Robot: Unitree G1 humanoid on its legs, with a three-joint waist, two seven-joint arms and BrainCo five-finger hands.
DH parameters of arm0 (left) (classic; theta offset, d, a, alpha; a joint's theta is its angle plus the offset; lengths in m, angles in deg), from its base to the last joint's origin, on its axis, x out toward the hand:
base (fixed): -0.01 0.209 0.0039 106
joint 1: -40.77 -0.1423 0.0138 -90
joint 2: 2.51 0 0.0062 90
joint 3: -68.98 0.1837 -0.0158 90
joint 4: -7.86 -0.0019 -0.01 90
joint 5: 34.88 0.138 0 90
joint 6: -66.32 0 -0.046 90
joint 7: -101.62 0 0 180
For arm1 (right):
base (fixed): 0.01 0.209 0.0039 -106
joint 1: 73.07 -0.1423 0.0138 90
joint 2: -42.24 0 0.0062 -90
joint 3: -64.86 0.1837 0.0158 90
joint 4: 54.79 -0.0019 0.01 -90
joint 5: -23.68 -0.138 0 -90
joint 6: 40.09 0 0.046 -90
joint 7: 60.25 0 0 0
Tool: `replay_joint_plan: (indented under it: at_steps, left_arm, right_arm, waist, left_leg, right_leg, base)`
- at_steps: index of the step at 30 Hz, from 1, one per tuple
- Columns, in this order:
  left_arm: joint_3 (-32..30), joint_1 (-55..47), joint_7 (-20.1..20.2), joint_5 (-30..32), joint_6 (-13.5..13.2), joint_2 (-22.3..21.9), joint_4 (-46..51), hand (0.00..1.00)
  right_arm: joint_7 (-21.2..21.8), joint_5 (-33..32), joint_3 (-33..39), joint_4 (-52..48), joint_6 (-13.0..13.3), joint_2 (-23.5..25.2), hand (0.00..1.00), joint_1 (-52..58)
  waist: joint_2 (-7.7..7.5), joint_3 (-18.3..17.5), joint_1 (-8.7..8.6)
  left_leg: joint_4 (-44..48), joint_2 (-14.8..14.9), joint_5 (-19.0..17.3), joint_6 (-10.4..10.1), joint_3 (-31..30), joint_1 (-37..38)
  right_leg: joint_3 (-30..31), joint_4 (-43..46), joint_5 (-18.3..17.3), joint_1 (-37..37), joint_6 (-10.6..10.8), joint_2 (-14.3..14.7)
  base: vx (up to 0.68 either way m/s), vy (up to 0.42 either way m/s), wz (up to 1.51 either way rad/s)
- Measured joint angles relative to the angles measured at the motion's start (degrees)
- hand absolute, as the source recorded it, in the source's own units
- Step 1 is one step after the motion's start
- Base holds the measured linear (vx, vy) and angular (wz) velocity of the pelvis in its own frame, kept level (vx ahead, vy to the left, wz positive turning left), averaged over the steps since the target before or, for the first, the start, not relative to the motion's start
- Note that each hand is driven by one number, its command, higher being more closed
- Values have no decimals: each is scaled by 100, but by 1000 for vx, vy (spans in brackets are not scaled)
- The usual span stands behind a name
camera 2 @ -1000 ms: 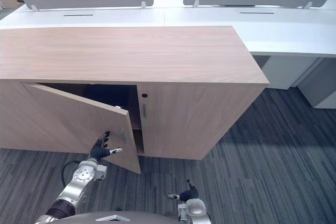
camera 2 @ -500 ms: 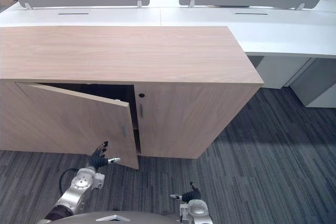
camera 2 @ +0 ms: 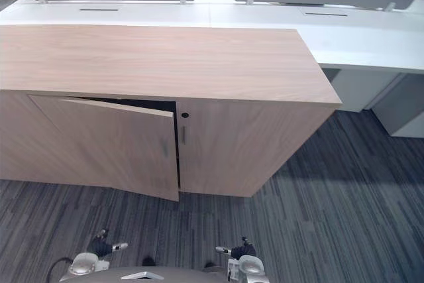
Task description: Walk over to the cabinet, pick up the folder, carry it to the office cabinet, place the folder inside the office cabinet, then close the office cabinet door
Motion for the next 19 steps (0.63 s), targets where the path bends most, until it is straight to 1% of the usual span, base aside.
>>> replay_joint_plan:
  at_steps: [4, 6, 8, 13, 17, 19]
  left_arm:
    - [-253, -54, -4, 60, 12, -6, -186, 0]
    - [-402, -53, 0, 58, 23, -33, -302, 0]
    - [-561, -70, 2, 55, 40, -69, -321, 0]
    - [-903, -68, 57, 54, 122, -150, -384, 0]
    - [-1007, -45, 85, 45, 123, -168, -474, 0]
    - [-1012, -49, 86, 38, 126, -165, -544, 0]
  right_arm:
    - [33, -153, 74, 130, -7, -5, 0, -57]
    - [52, -167, 211, 222, -28, 2, 0, -110]
    - [100, -172, 277, 241, -29, 8, 0, -110]
    - [165, -153, 475, 432, -128, -8, 0, -143]
    - [174, -143, 490, 447, -130, -3, 0, -146]
    - [183, -143, 497, 447, -130, -6, 0, -152]
  waist:
    - [-2, -2, 14]
    - [-4, -3, 14]
    - [-5, -4, 31]
    - [-12, 4, 131]
    - [-12, 7, 149]
    - [-21, 20, 149]
  left_leg:
    - [0, -41, -80, 10, 31, 11]
    - [2, -47, -108, 10, 66, 14]
    - [7, -48, -128, 8, 83, 21]
    - [36, -43, -127, 56, 119, 124]
    - [33, -43, -126, 57, 81, 145]
    - [1, -44, -126, 57, 26, 203]
  right_leg:
    - [200, -2, 27, -93, -16, 3]
    - [220, -15, 87, -105, 51, -1]
    - [225, -36, 97, -102, 54, -1]
    - [202, -159, 166, 41, 30, 0]
    - [143, -163, 170, 75, 23, 0]
    - [8, -173, 168, 164, 21, -8]
  base:
    - [-20, 2, -27]
    - [19, -7, -11]
    - [39, -18, -7]
    - [55, -34, -8]
    - [-23, -58, 3]
    - [-53, -51, 10]
